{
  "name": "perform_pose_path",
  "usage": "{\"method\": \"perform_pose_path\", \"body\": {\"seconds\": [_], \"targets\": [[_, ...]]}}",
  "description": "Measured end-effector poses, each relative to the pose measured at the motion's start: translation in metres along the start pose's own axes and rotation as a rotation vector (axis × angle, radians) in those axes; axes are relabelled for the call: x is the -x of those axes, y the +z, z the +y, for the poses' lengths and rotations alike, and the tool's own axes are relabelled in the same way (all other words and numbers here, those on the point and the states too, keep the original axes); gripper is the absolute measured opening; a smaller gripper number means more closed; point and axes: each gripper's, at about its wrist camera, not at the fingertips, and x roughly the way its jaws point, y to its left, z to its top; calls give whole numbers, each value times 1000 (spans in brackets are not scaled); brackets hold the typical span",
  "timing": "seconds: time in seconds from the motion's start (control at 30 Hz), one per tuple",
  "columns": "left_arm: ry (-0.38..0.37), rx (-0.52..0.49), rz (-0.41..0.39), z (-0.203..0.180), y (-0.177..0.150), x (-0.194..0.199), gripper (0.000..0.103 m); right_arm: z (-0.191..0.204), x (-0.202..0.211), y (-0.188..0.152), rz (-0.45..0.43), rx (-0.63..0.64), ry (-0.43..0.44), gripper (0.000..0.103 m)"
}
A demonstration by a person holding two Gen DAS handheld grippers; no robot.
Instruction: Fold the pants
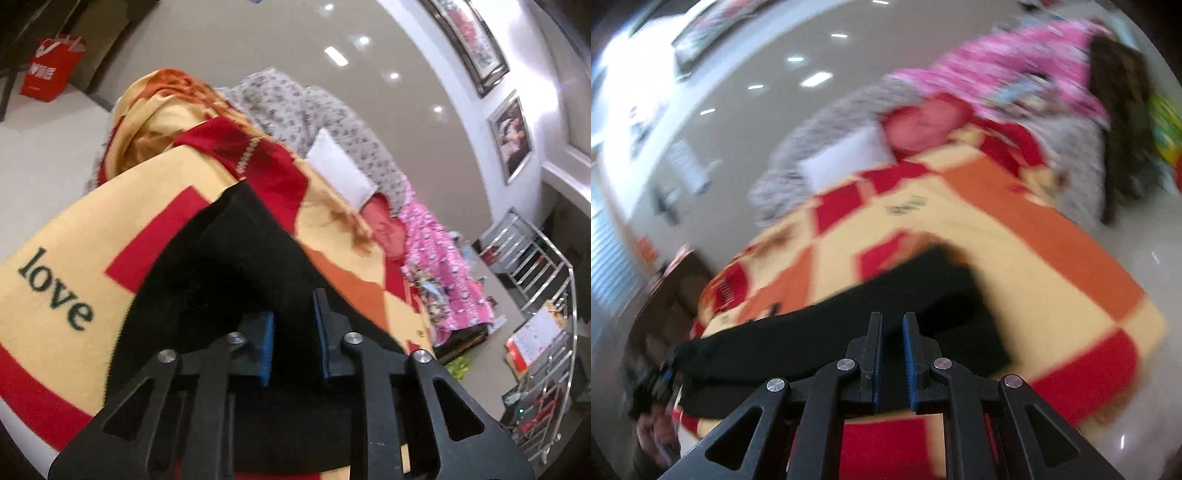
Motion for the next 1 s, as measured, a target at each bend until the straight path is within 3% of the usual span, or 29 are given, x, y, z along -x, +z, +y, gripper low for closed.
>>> {"method": "perform_pose_path", "body": {"seconds": [0.13,0.27,0.4,0.47,0.6,0.63,0.67,0.73,0.77,0.9,1.0], "targets": [[25,-30,3,-1,-9,2,16,-29,14,11,4,-96,-35,9],[67,-86,9,-7,-12,1,16,-35,8,12,87,-159,84,13],[120,-97,29,-7,-12,-3,17,-48,-16,11,150,-314,179,24],[124,-93,30,-6,-12,-3,17,-57,-27,14,158,-412,204,25],[120,-69,41,-4,-10,-3,15,-60,-41,22,173,-480,155,26],[121,-64,45,-4,-9,-2,6,-62,-45,22,191,-493,143,26],[131,-61,51,-4,-8,-2,6,-62,-48,23,202,-496,150,26],[138,-49,60,-5,-7,1,5,-58,-46,26,191,-451,174,7],[137,-44,60,-7,-5,4,5,-56,-43,28,175,-429,189,4],[92,-34,42,-20,2,29,5,-53,-15,39,95,-387,258,4],[52,-59,27,-34,-2,57,5,-53,7,38,94,-359,268,4]]}}
